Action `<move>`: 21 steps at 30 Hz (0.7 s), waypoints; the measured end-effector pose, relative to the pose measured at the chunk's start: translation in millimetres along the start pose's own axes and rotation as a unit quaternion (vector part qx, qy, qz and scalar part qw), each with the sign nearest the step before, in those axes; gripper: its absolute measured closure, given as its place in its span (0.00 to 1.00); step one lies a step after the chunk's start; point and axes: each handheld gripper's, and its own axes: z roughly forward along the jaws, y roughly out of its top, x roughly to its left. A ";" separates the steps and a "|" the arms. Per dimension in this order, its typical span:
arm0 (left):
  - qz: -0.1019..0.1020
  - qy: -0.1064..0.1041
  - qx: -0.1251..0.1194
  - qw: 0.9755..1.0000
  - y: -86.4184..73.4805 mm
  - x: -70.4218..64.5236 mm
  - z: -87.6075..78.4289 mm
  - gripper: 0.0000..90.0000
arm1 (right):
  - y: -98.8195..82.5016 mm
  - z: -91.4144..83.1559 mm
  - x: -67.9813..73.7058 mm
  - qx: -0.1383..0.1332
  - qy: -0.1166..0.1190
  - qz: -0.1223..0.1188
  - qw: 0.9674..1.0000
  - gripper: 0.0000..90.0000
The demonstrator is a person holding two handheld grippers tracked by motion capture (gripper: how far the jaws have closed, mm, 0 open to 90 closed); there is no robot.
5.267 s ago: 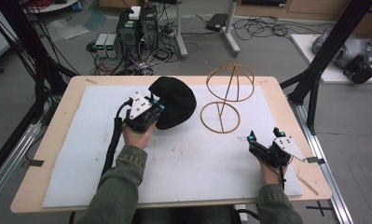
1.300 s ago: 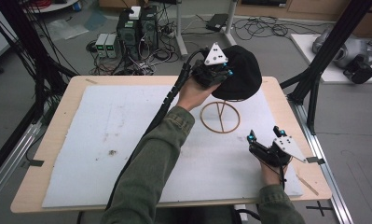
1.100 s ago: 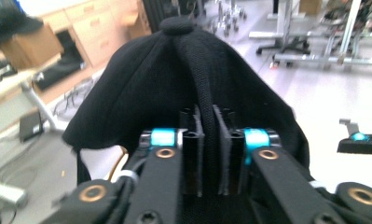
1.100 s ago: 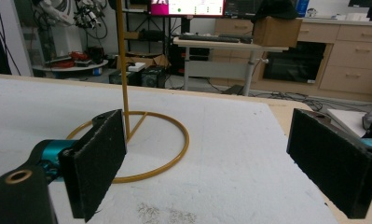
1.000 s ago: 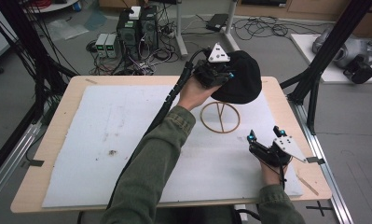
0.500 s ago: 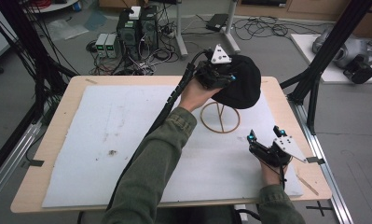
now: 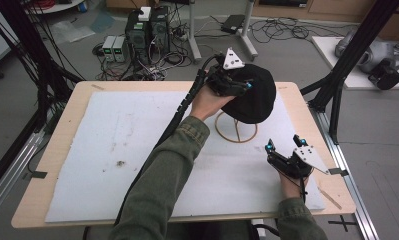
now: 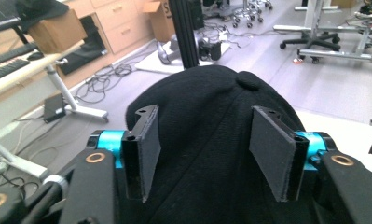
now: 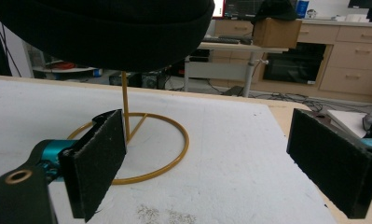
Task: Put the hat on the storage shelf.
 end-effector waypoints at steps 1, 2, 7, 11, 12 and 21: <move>-0.002 0.004 -0.006 1.000 -0.4 1.0 -1.8 0.42 | 0.1 0.0 -0.1 -0.001 0.000 0.001 1.000 0.12; -0.003 0.004 -0.009 1.000 -0.8 2.2 -3.3 0.41 | 0.1 0.1 -0.2 -0.002 -0.001 0.001 1.000 0.12; -0.014 0.014 -0.022 1.000 -3.3 8.5 -12.0 0.36 | 0.1 0.1 0.4 0.000 0.000 0.000 1.000 0.12; -0.017 0.016 -0.032 0.999 -7.7 8.4 -19.9 0.32 | 0.2 0.1 -0.2 -0.001 -0.001 -0.003 1.000 0.12; -0.017 0.015 -0.035 0.999 -9.2 7.7 -21.9 0.32 | 0.2 -0.1 -0.1 -0.001 -0.001 0.000 1.000 0.12; -0.030 0.025 -0.065 0.997 -15.5 5.3 -56.1 0.27 | 0.2 -0.9 -0.5 0.007 -0.001 0.012 1.000 0.12</move>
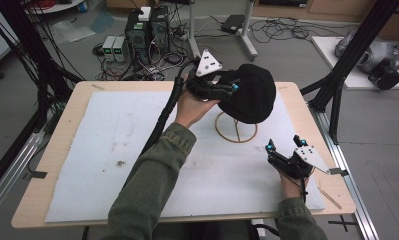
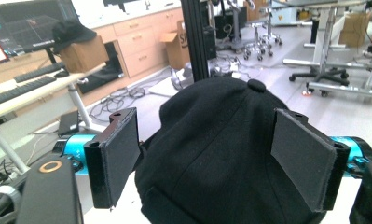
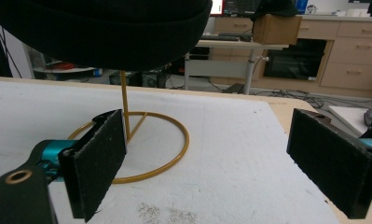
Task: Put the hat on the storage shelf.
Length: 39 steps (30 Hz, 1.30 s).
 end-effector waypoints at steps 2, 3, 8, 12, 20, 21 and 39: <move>0.000 0.003 -0.007 1.000 -1.1 -2.0 -9.9 0.28 | -0.2 -0.2 0.1 0.002 -0.001 0.000 1.000 0.12; 0.002 0.004 -0.007 1.000 -2.3 -2.2 -14.9 0.28 | -0.3 -0.2 0.0 0.002 -0.002 -0.002 1.000 0.12; -0.006 0.024 -0.015 1.000 -11.1 2.0 -41.3 0.28 | -0.6 -0.9 0.5 0.002 -0.006 -0.002 1.000 0.12; -0.014 0.048 -0.018 0.999 -22.7 12.4 -69.9 0.28 | -1.0 -0.7 0.8 0.001 -0.010 -0.004 1.000 0.12; -0.025 0.107 -0.023 0.994 -48.5 26.0 -133.3 0.28 | -1.1 0.0 1.0 0.003 -0.011 0.000 1.000 0.12; -0.024 0.117 -0.024 0.993 -52.3 27.0 -141.0 0.27 | -1.0 0.1 1.1 0.002 -0.011 0.001 1.000 0.12; -0.088 0.245 0.012 0.965 -151.8 50.3 -234.3 0.19 | -1.7 0.1 3.4 0.003 -0.017 -0.006 1.000 0.12</move>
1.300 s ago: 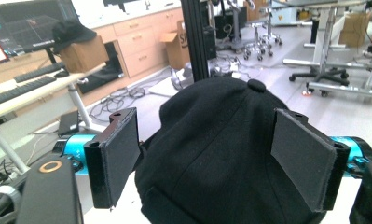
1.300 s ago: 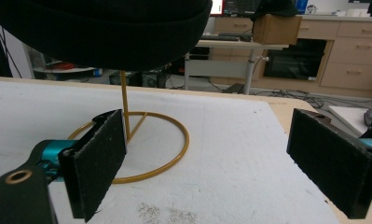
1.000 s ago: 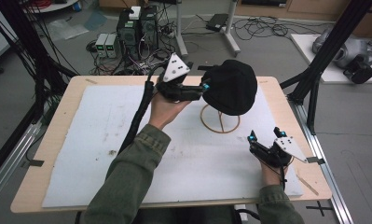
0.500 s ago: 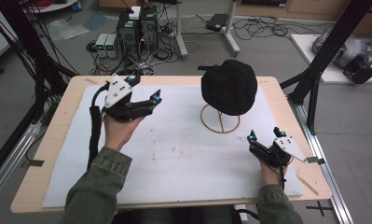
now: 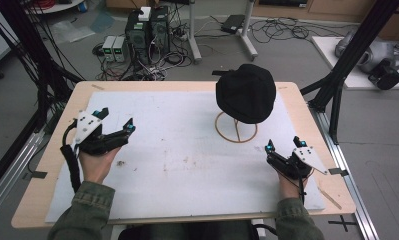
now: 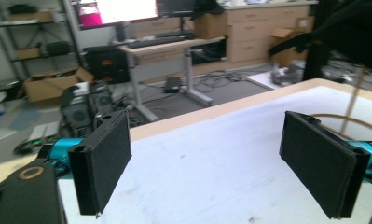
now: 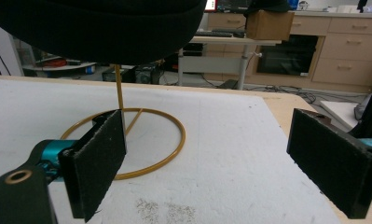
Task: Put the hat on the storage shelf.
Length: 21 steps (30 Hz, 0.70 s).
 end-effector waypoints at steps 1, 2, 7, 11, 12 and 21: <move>-0.004 0.008 0.004 1.000 -5.4 3.7 -3.8 0.19 | -0.1 0.1 0.0 0.000 0.000 0.000 1.000 0.12; -0.006 0.014 0.009 1.000 -10.6 7.6 -7.7 0.19 | -0.2 0.4 -0.1 -0.001 0.000 -0.001 1.000 0.12; -0.034 0.043 0.016 0.998 -37.9 23.7 -28.0 0.18 | -0.9 0.9 -0.9 0.002 0.000 -0.002 1.000 0.12; -0.038 0.070 0.015 0.997 -55.2 29.2 -39.4 0.18 | -1.0 0.6 -0.2 0.002 0.000 0.001 1.000 0.12; -0.040 0.078 0.014 0.996 -59.2 30.7 -41.7 0.18 | -1.1 0.6 -0.3 0.003 0.001 0.000 1.000 0.12; -0.042 0.139 0.009 0.989 -82.1 39.7 -52.6 0.18 | -1.4 1.1 0.3 0.003 0.001 0.001 1.000 0.12</move>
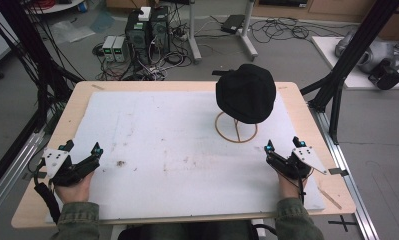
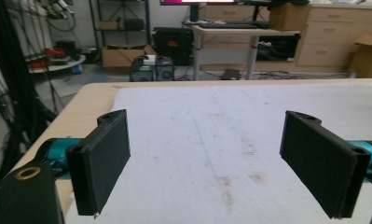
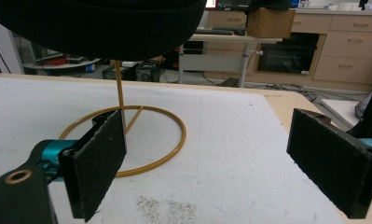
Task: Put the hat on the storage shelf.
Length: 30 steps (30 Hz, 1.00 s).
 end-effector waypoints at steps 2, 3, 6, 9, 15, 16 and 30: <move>-0.003 0.003 0.001 1.000 -2.0 0.1 -0.6 0.18 | 0.0 0.0 0.0 0.000 0.001 0.001 1.000 0.12; -0.005 0.002 0.003 1.000 -2.9 0.1 -1.2 0.18 | 0.0 -0.2 -0.3 -0.001 0.001 -0.002 1.000 0.12; -0.007 0.004 0.000 1.000 -4.4 -2.2 -3.0 0.18 | -0.1 -0.5 -0.2 0.001 0.001 0.000 1.000 0.12; -0.012 0.000 -0.004 1.000 -5.6 -5.1 -5.6 0.18 | -0.1 -0.7 -0.7 0.000 0.003 0.001 1.000 0.12; -0.014 -0.007 0.002 1.000 -9.0 -9.3 -5.1 0.18 | 0.0 -1.6 -1.2 -0.001 0.002 0.002 1.000 0.12; -0.017 -0.008 0.005 1.000 -9.7 -9.6 -4.7 0.18 | -0.1 -1.7 -1.3 0.000 0.002 0.003 1.000 0.12; -0.018 -0.010 0.008 1.000 -10.8 -12.3 -2.8 0.18 | -0.7 -1.4 -1.7 0.002 0.005 0.003 1.000 0.12</move>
